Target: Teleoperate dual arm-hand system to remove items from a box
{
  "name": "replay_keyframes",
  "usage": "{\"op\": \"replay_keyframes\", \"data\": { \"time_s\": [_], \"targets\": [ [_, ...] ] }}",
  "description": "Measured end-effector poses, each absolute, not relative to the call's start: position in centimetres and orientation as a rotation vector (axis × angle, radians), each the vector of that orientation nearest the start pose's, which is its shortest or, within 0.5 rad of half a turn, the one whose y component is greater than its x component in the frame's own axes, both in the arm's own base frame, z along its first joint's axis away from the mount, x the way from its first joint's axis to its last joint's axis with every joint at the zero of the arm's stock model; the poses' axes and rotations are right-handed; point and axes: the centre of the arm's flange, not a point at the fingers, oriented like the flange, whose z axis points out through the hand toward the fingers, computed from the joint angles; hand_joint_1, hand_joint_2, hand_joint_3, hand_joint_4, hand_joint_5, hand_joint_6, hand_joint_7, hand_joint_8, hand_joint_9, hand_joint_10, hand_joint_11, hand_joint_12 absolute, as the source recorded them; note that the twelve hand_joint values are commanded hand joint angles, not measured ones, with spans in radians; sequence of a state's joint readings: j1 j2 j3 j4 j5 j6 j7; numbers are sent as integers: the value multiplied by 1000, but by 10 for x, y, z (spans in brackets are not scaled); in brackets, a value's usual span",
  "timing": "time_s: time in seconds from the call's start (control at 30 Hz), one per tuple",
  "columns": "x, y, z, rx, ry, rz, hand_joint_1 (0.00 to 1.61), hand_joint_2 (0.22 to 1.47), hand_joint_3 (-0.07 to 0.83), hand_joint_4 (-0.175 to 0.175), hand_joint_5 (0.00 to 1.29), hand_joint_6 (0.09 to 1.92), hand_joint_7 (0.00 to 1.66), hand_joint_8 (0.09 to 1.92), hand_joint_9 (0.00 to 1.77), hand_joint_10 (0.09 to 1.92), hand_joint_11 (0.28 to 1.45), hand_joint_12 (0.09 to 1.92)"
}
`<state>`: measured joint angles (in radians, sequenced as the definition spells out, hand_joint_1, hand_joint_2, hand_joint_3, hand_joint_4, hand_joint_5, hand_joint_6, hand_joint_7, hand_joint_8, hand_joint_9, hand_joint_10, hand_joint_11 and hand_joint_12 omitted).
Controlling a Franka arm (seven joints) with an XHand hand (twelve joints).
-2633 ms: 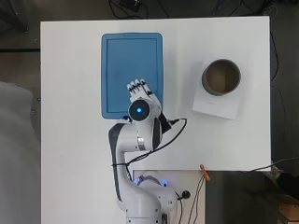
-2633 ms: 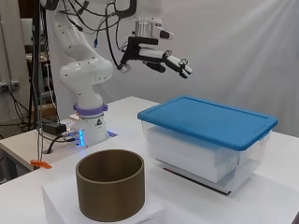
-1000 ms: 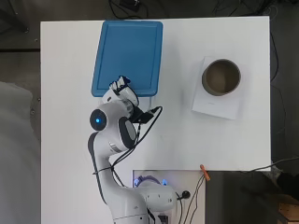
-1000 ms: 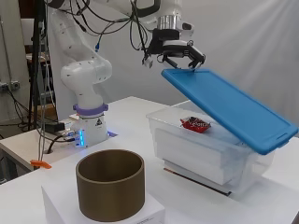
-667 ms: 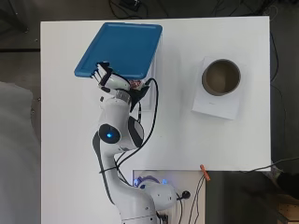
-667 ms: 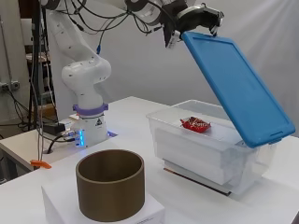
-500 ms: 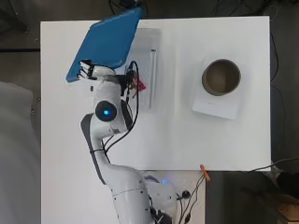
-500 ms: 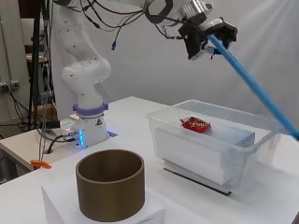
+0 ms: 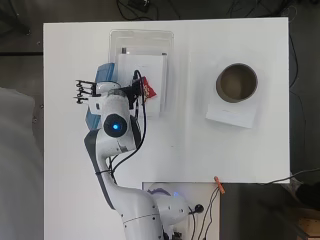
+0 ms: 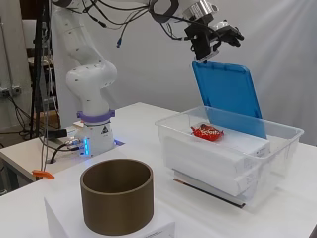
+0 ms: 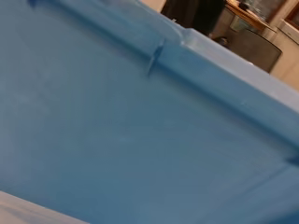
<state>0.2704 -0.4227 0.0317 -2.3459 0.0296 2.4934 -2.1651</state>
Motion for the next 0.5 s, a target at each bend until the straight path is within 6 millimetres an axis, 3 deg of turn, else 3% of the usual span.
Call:
{"op": "replay_keyframes", "data": {
  "time_s": [0.07, 0.13, 0.27, 0.33, 0.43, 0.5],
  "targets": [
    [440, 131, 553, 1082, 2457, 474, 48, 738, -21, 23, 45, 87, 184, 87, 347, 87, 438, 87],
    [438, 120, 552, 1341, 2384, 498, 10, 766, -1, 24, 52, 87, 219, 87, 317, 87, 426, 87],
    [445, 106, 558, 1881, 2125, 501, 37, 846, 4, 28, 284, 87, 493, 87, 579, 87, 535, 87],
    [457, 95, 580, 2213, 1901, 396, 129, 918, 6, 28, 349, 87, 558, 87, 633, 87, 566, 87],
    [458, 83, 607, 2410, 1718, 300, 148, 944, 2, 22, 395, 87, 631, 87, 696, 87, 618, 87],
    [466, 75, 593, 2449, 1655, 170, 181, 925, -8, 16, 393, 87, 624, 87, 694, 87, 618, 87]
  ]
}}
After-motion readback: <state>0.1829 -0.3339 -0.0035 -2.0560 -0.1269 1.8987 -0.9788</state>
